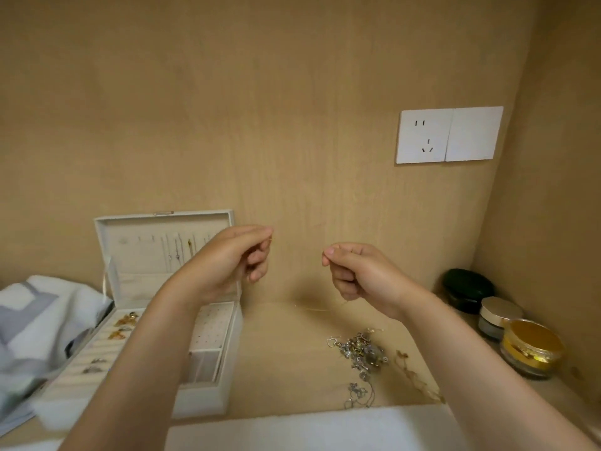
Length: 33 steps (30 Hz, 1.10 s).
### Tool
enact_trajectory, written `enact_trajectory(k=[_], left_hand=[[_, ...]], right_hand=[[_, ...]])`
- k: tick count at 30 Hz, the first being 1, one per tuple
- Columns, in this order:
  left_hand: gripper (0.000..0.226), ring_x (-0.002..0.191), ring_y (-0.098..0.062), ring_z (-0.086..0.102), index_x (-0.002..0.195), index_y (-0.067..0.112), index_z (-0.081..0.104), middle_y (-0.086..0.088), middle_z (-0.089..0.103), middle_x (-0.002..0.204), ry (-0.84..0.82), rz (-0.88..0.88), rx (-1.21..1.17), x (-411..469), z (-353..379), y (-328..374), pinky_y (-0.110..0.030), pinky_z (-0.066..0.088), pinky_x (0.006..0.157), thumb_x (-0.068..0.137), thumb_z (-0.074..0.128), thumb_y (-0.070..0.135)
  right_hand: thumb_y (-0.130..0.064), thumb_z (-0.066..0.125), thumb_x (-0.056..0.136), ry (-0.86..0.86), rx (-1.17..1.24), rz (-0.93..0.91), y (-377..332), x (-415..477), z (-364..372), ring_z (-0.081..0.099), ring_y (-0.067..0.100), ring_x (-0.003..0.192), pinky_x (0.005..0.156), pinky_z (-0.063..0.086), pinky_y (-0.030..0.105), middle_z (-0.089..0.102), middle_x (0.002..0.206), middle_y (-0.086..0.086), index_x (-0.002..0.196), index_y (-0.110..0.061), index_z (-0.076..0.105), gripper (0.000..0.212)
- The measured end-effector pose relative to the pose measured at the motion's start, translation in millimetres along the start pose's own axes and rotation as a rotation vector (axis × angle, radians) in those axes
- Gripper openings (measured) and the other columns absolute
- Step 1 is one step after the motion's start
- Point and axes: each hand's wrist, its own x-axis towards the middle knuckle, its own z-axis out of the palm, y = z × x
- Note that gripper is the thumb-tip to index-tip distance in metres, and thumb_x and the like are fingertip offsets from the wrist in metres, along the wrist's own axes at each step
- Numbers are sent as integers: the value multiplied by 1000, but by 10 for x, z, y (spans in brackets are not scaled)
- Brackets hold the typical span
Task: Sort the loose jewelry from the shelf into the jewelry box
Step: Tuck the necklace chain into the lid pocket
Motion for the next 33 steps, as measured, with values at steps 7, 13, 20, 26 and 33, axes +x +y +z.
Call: enact_trajectory(k=[7,13,20,26,33], left_hand=[[21,60,-15,46,75,18,55,4,42,60,-27,135,-616,-329,-881,-39,-25,47,60,92,54,30],[6,55,-10,43,89,19,56,5,43,65,171,211,-522,-518,-1448,2,-22,46,54,92,51,20],[12,47,-9,38,90,14,59,1,47,64,436,231,-246,-624,-1882,22,-18,31,43,99,51,10],[8,49,-12,46,91,17,65,4,54,67,540,209,-44,-635,-2030,-11,-16,32,39,97,60,17],[6,49,-8,48,91,19,69,7,58,64,623,257,80,-603,-2117,-118,-18,37,46,95,64,21]], right_hand=[[-16,42,105,-124,100,4,-144,440,758,47,23,56,57,40,33,47,62,6,78,-12,51,29],[-17,41,105,-181,-1,34,-95,822,1410,53,22,57,60,46,32,53,66,7,80,-11,53,29],[-19,46,104,-279,-84,90,-8,1187,2063,53,22,57,63,47,34,50,61,5,91,-8,62,23],[-21,72,90,-344,-287,39,18,1404,2406,49,18,46,59,44,29,46,51,0,93,-11,72,10],[-18,43,107,-269,-282,42,147,1592,2641,59,18,51,53,50,24,63,64,7,107,4,67,33]])
